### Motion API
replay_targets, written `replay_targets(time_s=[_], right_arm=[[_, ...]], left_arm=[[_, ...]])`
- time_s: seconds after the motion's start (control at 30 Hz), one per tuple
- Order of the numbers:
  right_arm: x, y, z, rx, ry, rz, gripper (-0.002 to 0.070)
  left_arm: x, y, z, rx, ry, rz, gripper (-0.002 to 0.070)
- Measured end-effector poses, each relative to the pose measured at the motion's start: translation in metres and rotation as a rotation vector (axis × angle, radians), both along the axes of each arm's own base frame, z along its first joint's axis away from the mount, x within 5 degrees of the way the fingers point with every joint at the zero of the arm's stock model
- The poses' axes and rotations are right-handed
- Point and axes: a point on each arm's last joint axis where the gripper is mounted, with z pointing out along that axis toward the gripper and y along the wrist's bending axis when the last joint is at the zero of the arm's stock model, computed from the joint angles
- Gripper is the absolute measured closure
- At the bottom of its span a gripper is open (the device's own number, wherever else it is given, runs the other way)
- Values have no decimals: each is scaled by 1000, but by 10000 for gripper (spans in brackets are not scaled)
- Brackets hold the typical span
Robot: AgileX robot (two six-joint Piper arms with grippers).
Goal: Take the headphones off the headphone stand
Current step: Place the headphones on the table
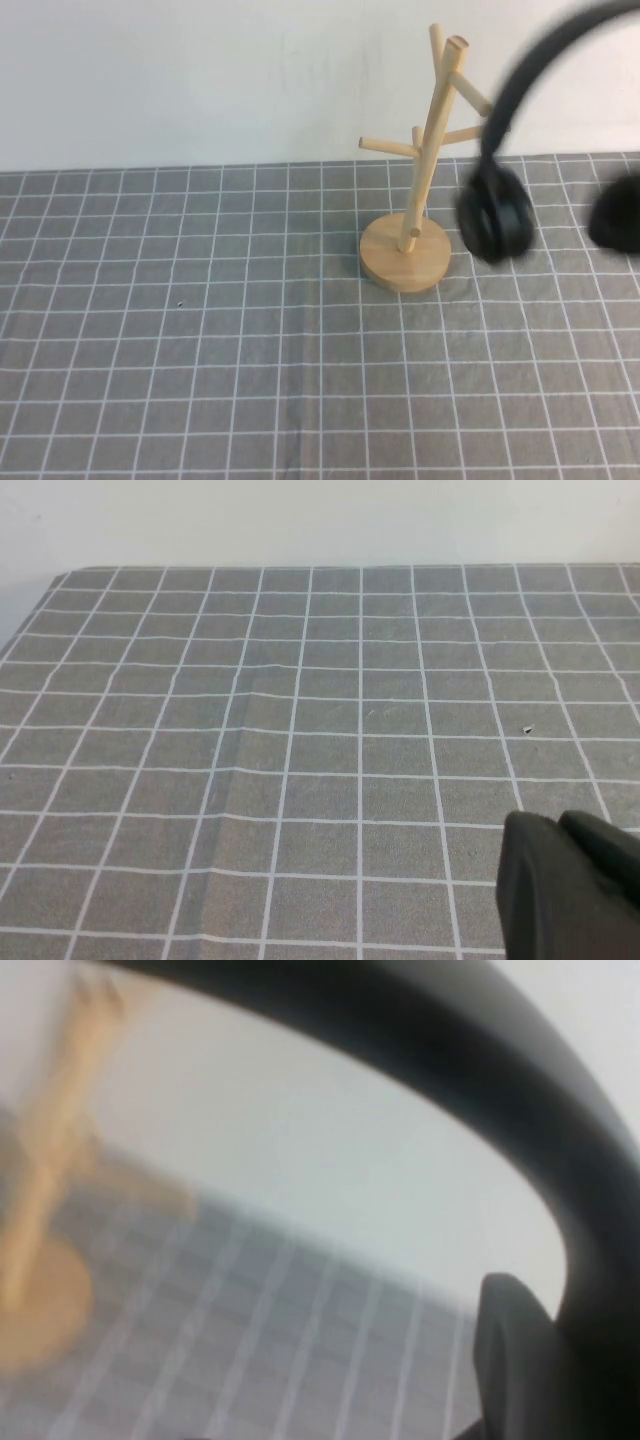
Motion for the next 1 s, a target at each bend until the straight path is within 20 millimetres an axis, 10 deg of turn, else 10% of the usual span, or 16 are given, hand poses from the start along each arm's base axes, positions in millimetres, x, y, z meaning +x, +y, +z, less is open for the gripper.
replay_targets(time_s=[0.57, 0.8, 1.0], right_arm=[[32, 9, -213, -116, 729, -96, 628], [69, 13, -243, -142, 800, -146, 605], [78, 15, -232, -123, 768, -172, 370]], left_arm=[[0, 0, 0, 0, 0, 0, 679], [0, 0, 0, 0, 0, 0, 679], [0, 0, 0, 0, 0, 0, 679]])
